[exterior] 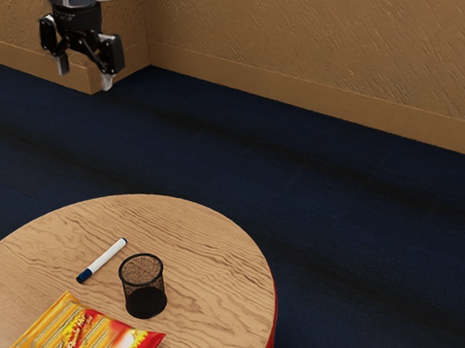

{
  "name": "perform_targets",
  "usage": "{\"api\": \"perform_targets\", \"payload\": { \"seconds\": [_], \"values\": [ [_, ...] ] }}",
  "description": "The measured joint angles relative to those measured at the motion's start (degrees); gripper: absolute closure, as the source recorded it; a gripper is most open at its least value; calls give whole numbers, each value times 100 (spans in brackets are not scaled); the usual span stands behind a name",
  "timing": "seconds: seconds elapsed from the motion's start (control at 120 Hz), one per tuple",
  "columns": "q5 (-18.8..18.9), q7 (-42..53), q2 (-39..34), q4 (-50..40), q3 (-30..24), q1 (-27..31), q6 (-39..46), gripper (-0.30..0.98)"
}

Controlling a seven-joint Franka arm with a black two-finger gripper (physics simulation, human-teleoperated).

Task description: Put the marker into the pen holder.

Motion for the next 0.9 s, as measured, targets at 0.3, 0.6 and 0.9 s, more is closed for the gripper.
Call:
{"api": "perform_targets", "payload": {
  "seconds": [0.3,0.6,0.9],
  "values": [
    [49,-18,910,-155,-9,616,82,0],
    [-443,63,1909,-1369,-35,807,929,0],
    [-913,198,2240,-2007,-35,813,1909,0]
  ]
}}
